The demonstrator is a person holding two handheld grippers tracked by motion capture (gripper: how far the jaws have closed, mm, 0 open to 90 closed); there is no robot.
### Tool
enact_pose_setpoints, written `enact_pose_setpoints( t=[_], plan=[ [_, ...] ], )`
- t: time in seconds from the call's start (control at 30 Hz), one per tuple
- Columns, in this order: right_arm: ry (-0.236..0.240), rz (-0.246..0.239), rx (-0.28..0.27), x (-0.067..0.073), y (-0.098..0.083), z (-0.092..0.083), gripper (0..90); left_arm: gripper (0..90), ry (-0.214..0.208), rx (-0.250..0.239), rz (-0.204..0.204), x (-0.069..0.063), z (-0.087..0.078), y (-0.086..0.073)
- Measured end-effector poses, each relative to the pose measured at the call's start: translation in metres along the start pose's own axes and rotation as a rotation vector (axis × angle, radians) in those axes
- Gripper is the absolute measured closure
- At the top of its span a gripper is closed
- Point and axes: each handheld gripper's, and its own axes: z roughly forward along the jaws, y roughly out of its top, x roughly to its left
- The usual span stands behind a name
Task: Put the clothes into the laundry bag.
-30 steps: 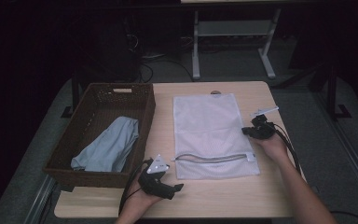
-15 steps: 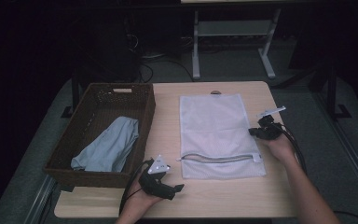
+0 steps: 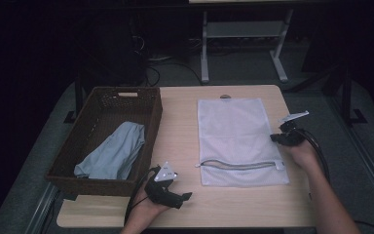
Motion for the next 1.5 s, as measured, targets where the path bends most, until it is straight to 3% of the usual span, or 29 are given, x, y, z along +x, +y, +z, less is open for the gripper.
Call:
enact_pose_setpoints(
  t=[0.23,0.43,1.17,1.5],
  plan=[
    [-0.046,-0.019,0.002,-0.008,-0.008,-0.006,89.5,12.9,0.0,0.0,0.0,0.0,0.0,0.0],
    [-0.025,0.028,-0.007,-0.019,-0.014,-0.01,89.5,12.9,0.0,0.0,0.0,0.0,0.0,0.0],
    [-0.101,0.129,0.006,-0.055,-0.037,-0.03,89.5,12.9,-0.001,-0.001,-0.001,0.0,0.0,0.0],
    [-0.11,0.12,-0.012,-0.055,-0.037,-0.036,89.4,12.9,-0.002,-0.002,-0.001,0.0,0.0,0.0]
  ],
)
